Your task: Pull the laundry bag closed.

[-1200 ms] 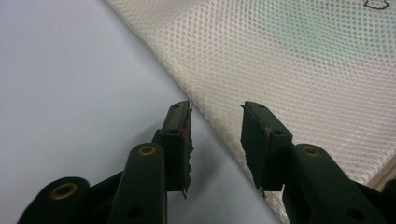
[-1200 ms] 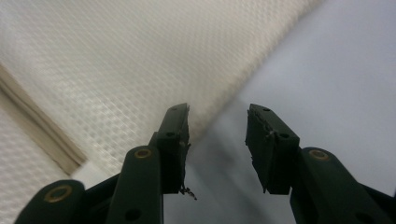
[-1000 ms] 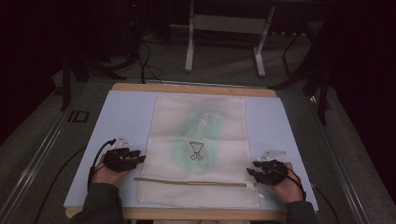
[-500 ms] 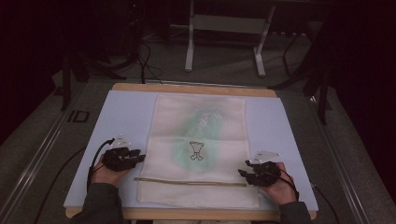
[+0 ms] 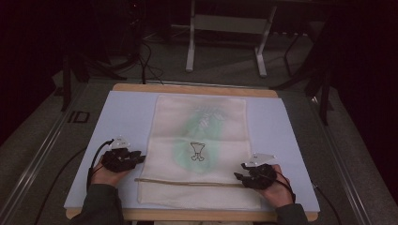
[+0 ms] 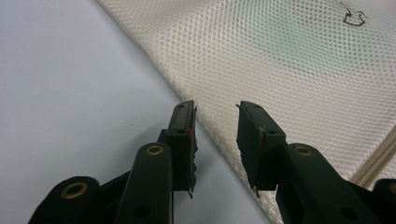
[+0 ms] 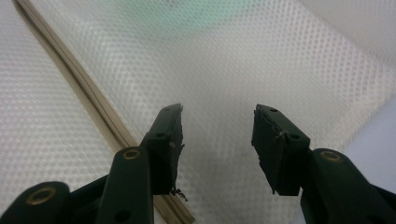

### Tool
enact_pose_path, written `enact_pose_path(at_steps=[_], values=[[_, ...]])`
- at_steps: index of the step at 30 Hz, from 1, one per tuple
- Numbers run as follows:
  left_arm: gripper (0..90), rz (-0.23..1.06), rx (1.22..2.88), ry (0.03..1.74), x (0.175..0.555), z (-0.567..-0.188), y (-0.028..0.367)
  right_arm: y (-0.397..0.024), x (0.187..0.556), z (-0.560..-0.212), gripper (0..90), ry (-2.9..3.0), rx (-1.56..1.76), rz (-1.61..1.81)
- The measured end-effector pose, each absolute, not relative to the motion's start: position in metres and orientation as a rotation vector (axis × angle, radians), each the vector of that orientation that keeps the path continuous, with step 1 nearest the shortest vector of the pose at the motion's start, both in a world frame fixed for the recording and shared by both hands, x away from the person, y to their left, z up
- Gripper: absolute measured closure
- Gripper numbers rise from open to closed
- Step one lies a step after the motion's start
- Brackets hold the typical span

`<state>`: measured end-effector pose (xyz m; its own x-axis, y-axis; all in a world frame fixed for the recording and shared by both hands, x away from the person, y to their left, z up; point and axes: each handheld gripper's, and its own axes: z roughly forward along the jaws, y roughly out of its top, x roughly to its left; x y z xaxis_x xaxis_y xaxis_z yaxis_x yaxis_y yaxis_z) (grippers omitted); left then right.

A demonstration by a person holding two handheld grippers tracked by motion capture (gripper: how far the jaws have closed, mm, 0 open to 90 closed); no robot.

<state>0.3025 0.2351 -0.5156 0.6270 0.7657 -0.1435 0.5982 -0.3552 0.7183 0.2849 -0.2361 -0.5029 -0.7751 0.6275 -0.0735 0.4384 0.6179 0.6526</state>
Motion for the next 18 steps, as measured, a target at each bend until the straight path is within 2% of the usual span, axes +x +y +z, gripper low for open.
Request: enact_pose_path(at_steps=[18], values=[[69.8,0.239,2.025,1.051,0.312,-0.516,0.236,-0.172,0.299,-0.491,51.5,2.655,0.690,0.958]])
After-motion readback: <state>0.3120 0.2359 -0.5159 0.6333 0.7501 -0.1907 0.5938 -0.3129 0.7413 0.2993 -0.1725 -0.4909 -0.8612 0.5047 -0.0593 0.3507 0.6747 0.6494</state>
